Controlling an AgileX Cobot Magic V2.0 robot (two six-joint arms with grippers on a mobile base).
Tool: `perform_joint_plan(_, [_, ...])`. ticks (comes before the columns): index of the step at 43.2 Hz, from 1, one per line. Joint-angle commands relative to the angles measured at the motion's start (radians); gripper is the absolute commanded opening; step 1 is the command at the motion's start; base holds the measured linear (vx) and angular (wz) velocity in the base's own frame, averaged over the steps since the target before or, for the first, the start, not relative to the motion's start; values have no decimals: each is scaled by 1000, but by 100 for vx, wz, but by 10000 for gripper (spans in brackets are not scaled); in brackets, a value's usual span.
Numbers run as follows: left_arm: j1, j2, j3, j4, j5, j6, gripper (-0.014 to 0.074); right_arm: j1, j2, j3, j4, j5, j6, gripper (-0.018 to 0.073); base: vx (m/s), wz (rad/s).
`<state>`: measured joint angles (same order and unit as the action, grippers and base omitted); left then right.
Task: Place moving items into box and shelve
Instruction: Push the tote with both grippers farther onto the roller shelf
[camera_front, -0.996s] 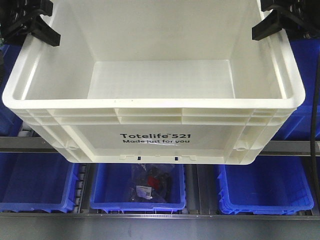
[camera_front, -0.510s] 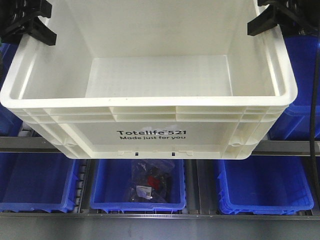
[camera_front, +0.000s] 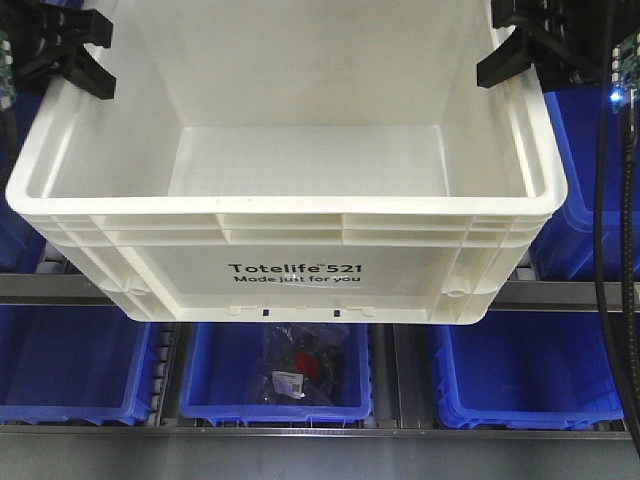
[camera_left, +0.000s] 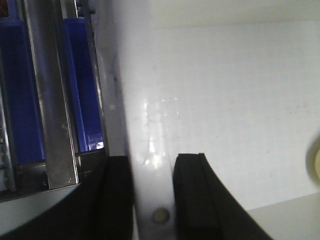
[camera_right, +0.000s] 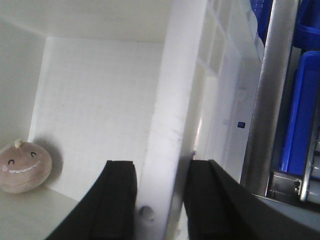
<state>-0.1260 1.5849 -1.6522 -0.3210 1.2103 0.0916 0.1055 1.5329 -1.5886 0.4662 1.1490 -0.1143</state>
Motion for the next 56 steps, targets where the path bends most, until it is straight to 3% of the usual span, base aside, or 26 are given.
perform_joint_plan(1, [-36,-34,-50,-220,-99,11,-3,26,-33,-42,237,-100,-47,0,0,0])
perform_joint_plan(3, [-36,-26,-50,-214,-109,24,-3,26,-26,-42,235,-108,-61,0,0,0])
perform_joint_plan(4, [-36,-3,-50,-141,-181,33,-3,26,15,-42,239,-158,-92,0,0,0])
perform_joint_plan(5, [-36,-3,-50,-130,-192,33,-3,26,20,-42,242,-164,-97,0,0,0])
perform_joint_plan(15, [-36,3,-50,-69,-274,33,-3,26,51,-42,288,-206,-162,0,0,0])
perform_joint_plan(31, [-36,54,-50,-69,-333,37,-3,26,103,-42,353,-283,-277,0,0,0])
perform_joint_plan(37, [-36,103,-50,-67,-408,82,-3,26,152,-42,367,-350,-301,0,0,0])
perform_joint_plan(56, [-36,155,-50,-65,-442,85,-3,26,208,-42,366,-346,-353,0,0,0])
